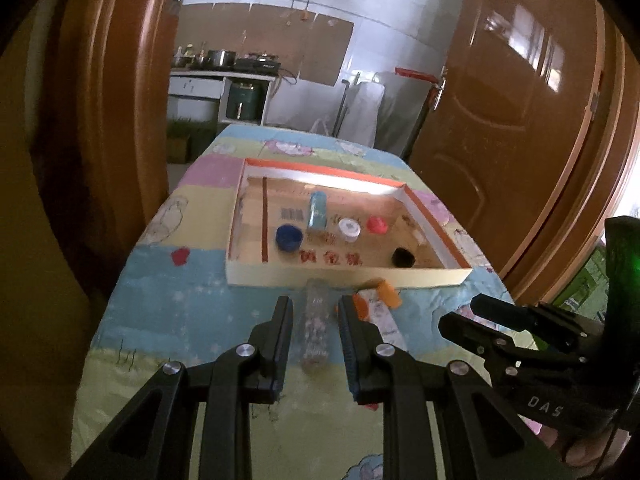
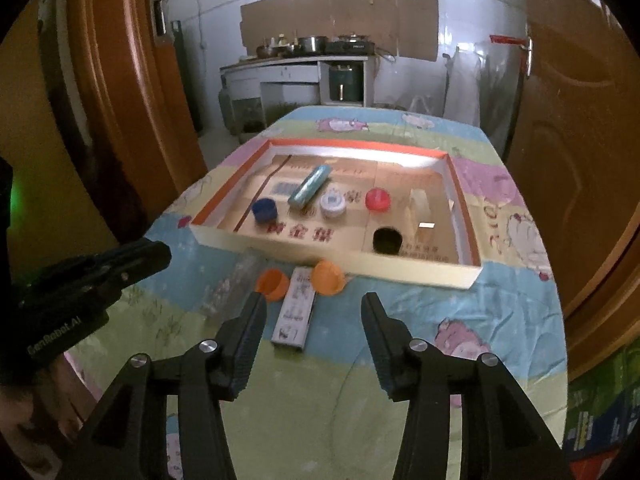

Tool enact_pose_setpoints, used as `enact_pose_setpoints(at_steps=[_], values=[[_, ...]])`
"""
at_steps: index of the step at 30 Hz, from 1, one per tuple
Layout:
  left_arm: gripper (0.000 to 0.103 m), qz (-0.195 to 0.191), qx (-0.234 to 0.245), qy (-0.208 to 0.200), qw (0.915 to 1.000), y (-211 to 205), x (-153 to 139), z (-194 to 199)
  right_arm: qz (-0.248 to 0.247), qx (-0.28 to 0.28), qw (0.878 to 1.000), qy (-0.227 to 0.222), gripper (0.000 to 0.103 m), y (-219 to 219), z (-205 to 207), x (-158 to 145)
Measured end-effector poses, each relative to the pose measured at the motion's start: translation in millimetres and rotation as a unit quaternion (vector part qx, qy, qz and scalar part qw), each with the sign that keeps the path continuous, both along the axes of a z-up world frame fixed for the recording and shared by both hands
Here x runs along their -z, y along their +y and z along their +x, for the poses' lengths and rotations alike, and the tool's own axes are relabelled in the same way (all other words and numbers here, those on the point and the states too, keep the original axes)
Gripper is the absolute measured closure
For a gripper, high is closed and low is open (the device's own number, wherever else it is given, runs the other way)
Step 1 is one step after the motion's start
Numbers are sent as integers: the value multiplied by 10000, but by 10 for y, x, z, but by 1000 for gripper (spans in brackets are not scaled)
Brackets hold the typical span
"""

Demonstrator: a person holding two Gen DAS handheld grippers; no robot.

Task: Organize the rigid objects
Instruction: 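Withdraw both open tools from the tray back toward the loose items, then move the left tool to the clear glitter tube while the right tool approaches the white box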

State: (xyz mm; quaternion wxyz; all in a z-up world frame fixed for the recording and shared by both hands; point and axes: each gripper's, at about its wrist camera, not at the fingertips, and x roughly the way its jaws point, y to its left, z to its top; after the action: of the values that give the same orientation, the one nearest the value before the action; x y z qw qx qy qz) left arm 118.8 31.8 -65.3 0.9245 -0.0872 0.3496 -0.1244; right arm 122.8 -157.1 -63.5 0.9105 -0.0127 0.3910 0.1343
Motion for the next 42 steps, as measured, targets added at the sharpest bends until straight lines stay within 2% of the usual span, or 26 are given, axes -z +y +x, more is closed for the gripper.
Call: enact_pose_setpoints(at_steps=[7, 16, 42], values=[[80, 68, -16, 176, 9998, 36, 161, -93, -83, -45, 9995, 287, 51, 157, -10, 290], [80, 124, 139, 282, 9994, -19, 270, -46, -114, 60, 9989, 442, 51, 227, 144, 488], [80, 522, 563, 702, 9946, -287, 563, 389, -114, 72, 9988, 463, 51, 165, 248, 636]])
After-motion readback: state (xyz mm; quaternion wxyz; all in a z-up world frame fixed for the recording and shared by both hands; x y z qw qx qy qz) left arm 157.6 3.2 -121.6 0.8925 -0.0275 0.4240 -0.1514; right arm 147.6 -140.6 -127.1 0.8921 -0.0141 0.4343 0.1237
